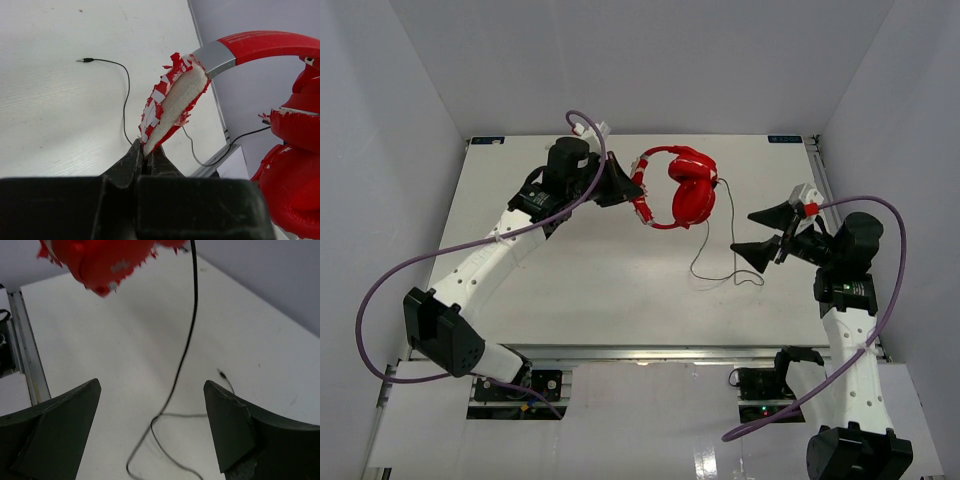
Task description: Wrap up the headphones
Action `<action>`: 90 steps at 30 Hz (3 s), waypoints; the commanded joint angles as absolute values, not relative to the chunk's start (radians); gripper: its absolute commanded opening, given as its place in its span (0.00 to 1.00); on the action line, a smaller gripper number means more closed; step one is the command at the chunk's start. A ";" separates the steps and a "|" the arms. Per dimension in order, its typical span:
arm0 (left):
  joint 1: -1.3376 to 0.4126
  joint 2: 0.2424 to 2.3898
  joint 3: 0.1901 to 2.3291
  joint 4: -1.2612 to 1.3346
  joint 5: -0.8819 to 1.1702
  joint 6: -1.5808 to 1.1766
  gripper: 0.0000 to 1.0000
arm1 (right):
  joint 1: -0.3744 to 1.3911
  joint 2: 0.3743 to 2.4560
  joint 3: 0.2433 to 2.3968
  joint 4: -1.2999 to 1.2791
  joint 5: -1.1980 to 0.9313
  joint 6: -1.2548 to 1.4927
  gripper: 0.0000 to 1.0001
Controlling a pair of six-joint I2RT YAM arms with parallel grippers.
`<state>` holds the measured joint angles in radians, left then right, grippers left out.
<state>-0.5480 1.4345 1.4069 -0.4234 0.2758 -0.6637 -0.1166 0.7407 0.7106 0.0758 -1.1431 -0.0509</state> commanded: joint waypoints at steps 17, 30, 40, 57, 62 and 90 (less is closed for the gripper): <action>-0.606 1.304 1.532 -0.433 0.242 -0.817 0.00 | 0.066 0.883 0.784 -0.039 -1.280 -0.438 0.99; -0.606 1.263 1.498 -0.510 0.143 -0.771 0.00 | 0.066 0.698 0.743 -0.017 -0.899 -0.365 0.98; -0.609 1.247 1.512 -0.511 0.190 -0.794 0.00 | 0.124 0.932 0.694 0.150 -0.976 -0.146 0.91; -0.609 1.295 1.732 -0.493 0.025 -0.853 0.00 | 0.250 0.923 0.561 -0.205 -1.192 -0.707 0.30; -0.609 1.298 1.731 -0.459 -0.036 -0.881 0.00 | 0.253 0.893 0.613 -0.280 -1.162 -0.704 0.09; -0.741 1.927 1.796 -0.622 -0.275 -0.396 0.00 | 0.480 1.008 1.174 -0.613 0.160 -0.822 0.08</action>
